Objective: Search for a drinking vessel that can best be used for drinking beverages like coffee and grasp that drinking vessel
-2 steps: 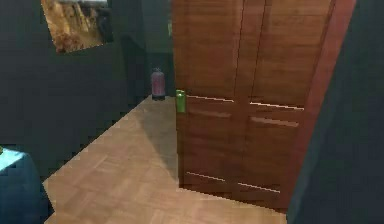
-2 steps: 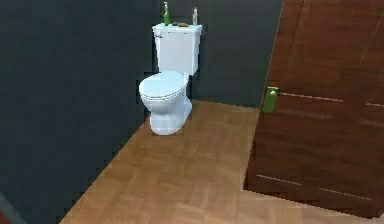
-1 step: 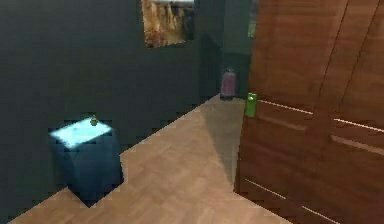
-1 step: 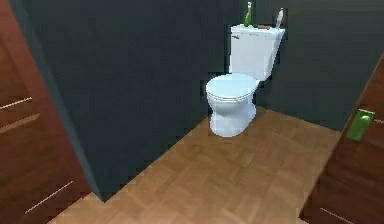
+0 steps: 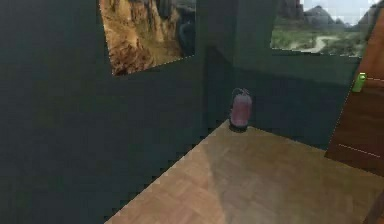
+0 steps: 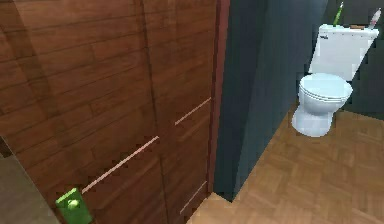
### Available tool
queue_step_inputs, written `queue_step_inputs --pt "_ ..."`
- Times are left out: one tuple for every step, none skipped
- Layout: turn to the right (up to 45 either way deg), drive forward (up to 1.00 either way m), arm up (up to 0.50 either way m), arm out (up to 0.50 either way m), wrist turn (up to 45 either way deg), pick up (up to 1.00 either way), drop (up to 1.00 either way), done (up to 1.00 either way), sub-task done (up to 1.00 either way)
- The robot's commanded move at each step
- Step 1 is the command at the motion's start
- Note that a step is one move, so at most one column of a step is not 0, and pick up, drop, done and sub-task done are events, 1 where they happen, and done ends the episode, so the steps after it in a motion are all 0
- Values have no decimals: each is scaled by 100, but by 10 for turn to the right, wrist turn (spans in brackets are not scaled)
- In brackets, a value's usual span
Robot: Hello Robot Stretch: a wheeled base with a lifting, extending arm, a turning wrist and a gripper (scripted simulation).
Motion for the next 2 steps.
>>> queue_step_inputs --pt "-90 0 0 0 0 0 0 0 0" --pt "0 45 0 0 0 0 0 0 0"
